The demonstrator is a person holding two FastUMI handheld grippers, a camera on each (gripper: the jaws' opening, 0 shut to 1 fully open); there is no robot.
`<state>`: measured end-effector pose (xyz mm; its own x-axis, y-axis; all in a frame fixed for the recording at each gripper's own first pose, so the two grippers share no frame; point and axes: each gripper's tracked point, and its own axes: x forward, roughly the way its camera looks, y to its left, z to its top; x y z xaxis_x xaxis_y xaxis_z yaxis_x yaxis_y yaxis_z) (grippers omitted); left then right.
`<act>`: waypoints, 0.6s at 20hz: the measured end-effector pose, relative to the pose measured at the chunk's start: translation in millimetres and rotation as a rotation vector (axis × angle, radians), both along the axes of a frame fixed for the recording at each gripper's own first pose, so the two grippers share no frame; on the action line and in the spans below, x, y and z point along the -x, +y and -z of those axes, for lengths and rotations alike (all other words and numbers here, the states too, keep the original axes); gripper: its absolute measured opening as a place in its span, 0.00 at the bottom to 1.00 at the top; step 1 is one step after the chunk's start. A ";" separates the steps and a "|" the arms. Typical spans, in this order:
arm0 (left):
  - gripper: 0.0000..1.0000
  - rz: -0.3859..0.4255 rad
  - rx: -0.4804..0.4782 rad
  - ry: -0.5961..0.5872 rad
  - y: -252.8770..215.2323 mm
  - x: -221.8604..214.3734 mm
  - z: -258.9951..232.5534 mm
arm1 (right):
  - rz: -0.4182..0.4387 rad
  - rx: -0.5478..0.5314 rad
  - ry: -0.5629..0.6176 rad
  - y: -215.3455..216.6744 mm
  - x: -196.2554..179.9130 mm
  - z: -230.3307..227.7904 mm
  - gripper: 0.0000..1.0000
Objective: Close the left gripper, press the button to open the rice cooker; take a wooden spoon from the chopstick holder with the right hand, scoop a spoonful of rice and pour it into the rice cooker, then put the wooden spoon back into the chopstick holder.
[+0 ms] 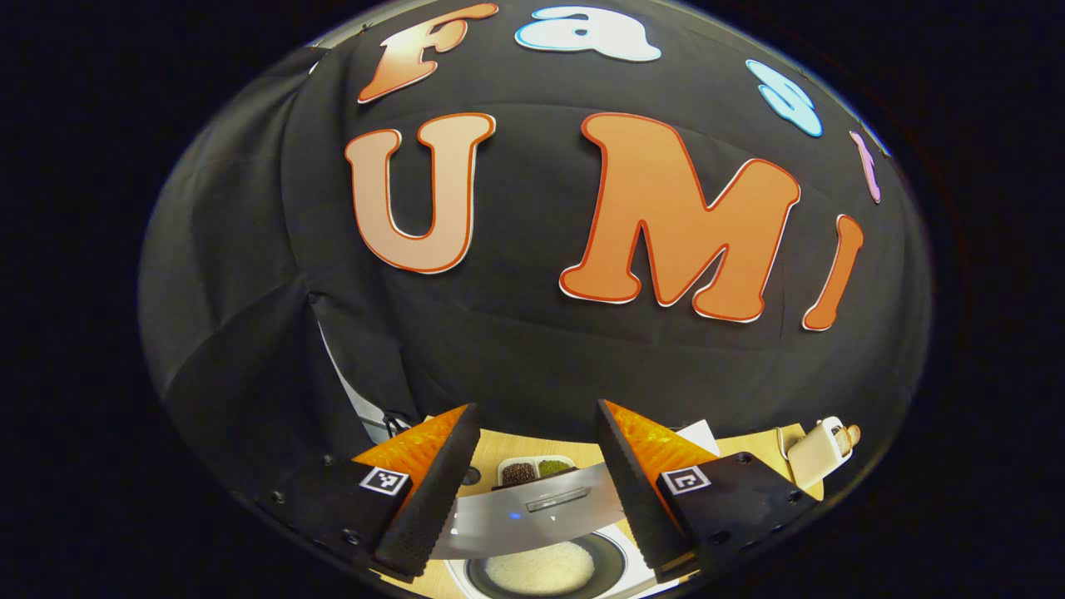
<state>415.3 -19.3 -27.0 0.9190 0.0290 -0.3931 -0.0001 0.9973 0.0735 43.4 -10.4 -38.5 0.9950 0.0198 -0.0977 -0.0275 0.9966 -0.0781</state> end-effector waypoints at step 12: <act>0.94 0.048 0.019 0.069 -31.9 113.3 60.8 | -0.081 0.042 -0.083 18.7 14.2 -42.1 0.95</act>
